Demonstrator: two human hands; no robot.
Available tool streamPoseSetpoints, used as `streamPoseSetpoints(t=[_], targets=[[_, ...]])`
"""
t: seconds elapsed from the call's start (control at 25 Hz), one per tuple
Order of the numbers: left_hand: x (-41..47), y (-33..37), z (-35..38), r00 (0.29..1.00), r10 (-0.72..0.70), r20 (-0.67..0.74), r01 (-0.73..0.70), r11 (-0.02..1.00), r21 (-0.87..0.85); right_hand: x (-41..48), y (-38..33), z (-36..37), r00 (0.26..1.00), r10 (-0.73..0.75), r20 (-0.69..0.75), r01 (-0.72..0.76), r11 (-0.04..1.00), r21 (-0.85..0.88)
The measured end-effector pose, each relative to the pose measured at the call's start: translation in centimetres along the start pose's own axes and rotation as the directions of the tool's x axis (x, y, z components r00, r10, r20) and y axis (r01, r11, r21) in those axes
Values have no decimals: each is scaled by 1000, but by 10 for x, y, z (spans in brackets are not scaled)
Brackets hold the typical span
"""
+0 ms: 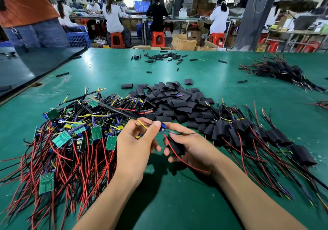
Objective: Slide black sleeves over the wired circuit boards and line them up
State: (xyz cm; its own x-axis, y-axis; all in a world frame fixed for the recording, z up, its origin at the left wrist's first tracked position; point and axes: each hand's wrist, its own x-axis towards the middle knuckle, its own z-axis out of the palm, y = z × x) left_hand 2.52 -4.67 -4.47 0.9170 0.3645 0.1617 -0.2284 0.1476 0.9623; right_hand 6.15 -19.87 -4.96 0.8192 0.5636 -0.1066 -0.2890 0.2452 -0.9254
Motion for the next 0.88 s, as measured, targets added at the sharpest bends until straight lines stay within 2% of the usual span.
streamPoseSetpoints(t=[0.16, 0.36, 0.44, 0.56, 0.64, 0.72, 0.8, 0.88], targets=[[0, 3, 0, 998, 9, -63, -11, 999, -39, 0, 0, -1, 993, -94, 69, 94, 996, 0], [2, 7, -1, 989, -148, -14, 145, 979, -143, -1, -4, -4, 991, -87, 99, 81, 994, 71], [2, 8, -2, 987, -157, -8, 155, 979, -134, -1, -3, -5, 985, -99, 142, 94, 995, 40], [0, 7, 1, 996, -90, -30, 88, 994, -58, 2, 0, -2, 984, -169, 60, 171, 984, -39], [-4, 6, 4, 1000, -15, -22, 15, 1000, -4, 5, 1, -1, 980, -194, -37, 194, 981, -3], [-10, 6, 6, 996, 78, 47, -81, 994, 72, 8, 0, -2, 973, -185, -137, 198, 976, 89], [-17, 4, 8, 976, 139, 169, -175, 959, 225, 9, -3, -6, 962, -154, -227, 200, 959, 198], [-21, 1, 10, 951, 170, 258, -252, 910, 329, 8, -7, -10, 959, -108, -263, 187, 937, 295]])
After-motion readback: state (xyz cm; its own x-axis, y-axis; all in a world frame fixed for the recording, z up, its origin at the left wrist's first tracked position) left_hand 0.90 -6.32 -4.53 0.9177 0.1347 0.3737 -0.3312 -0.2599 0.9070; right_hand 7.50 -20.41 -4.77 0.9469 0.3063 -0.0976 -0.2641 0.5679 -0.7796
